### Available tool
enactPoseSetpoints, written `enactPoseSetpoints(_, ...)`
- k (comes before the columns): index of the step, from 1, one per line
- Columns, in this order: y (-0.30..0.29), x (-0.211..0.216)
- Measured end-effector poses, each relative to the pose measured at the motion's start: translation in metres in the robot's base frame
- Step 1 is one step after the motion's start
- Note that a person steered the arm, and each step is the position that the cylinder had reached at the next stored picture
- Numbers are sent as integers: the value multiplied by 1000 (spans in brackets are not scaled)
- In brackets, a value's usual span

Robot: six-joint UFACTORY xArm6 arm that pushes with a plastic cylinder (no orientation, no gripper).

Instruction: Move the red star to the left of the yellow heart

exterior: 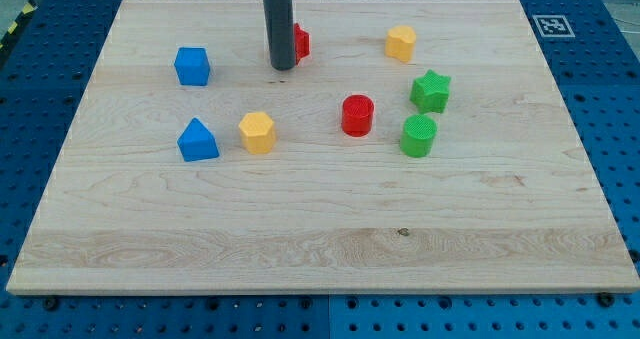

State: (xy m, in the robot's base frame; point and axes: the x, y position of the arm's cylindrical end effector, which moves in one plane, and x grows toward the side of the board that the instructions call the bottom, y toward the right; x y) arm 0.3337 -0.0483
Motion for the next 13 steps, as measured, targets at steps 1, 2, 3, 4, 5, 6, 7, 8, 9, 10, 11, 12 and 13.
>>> enactPoseSetpoints(1, 21, 14)
enactPoseSetpoints(2, 22, 21)
enactPoseSetpoints(3, 21, 23)
enactPoseSetpoints(4, 16, 24)
enactPoseSetpoints(5, 10, 26)
enactPoseSetpoints(6, 9, 26)
enactPoseSetpoints(7, 8, 26)
enactPoseSetpoints(8, 8, 26)
enactPoseSetpoints(9, -12, 26)
enactPoseSetpoints(10, -45, 26)
enactPoseSetpoints(11, -64, 26)
enactPoseSetpoints(12, -73, 26)
enactPoseSetpoints(13, -81, 26)
